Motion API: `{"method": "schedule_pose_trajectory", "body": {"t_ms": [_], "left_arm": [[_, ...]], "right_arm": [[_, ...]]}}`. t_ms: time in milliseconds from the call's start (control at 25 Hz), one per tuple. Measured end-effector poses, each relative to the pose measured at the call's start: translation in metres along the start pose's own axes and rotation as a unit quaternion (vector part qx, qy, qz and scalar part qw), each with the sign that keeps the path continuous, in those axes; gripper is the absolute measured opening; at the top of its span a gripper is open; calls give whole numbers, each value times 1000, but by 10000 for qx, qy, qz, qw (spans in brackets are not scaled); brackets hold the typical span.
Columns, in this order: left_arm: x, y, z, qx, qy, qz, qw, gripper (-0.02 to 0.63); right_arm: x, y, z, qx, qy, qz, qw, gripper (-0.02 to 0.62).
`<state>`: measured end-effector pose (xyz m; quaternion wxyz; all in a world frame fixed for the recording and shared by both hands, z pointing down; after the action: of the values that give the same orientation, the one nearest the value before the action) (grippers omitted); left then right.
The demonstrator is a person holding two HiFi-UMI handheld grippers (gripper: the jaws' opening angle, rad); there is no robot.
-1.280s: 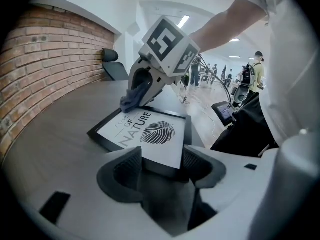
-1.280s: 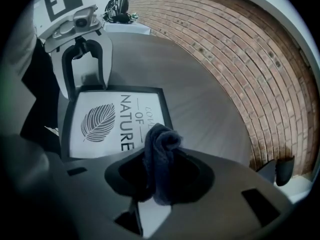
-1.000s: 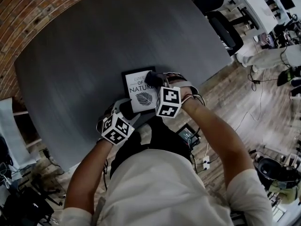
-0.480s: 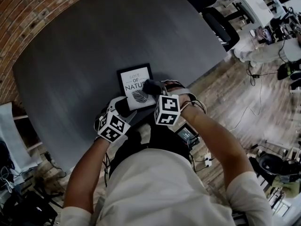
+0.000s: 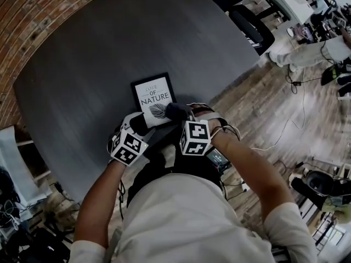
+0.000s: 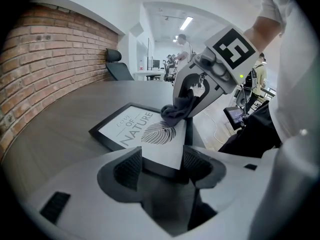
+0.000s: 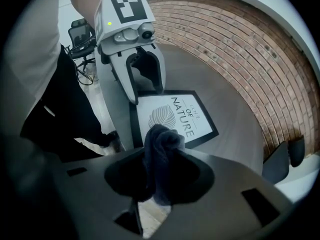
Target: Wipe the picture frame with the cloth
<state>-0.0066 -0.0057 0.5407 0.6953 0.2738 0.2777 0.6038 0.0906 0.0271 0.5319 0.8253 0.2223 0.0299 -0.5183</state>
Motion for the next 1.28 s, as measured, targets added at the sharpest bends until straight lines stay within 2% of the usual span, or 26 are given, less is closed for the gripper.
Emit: {"method": "schedule_pose_trajectory", "body": {"t_ms": [440, 640, 840, 920, 1040, 1160, 1280], "left_arm": [[0, 1, 0, -95, -40, -43, 9999, 267], [0, 0, 2, -168, -30, -54, 9998, 267], [1, 0, -1, -195, -23, -80, 9998, 267], [3, -3, -4, -108, -48, 72, 9999, 267], [11, -7, -4, -51, -3, 548, 9985, 270], [18, -8, 0, -156, 79, 919, 9956, 273], [19, -10, 3, -179, 116, 1101, 9937, 273]], "right_arm": [[-29, 2, -11, -117, -285, -51, 9995, 130], [-37, 3, -21, 36, -529, 292, 9982, 130], [-45, -4, -38, 436, -911, 827, 9914, 130], [-35, -5, -45, 589, -860, 1103, 9884, 130], [-7, 0, -49, 678, -591, 1536, 9840, 130], [25, 12, -43, 532, -260, 1831, 9813, 132], [50, 22, -30, 365, -50, 2029, 9785, 132]]}}
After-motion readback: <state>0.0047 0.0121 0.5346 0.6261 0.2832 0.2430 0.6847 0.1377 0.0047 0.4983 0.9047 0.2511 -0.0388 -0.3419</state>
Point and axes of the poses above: the fingertips, and each gripper's own axes: z forward along the fingers, x to its right, y out of its underside, the point moved 2 cm from there along -z, backward along the fingers, and after that the axes turned 3 degrees about x, right-handed, at the moved point
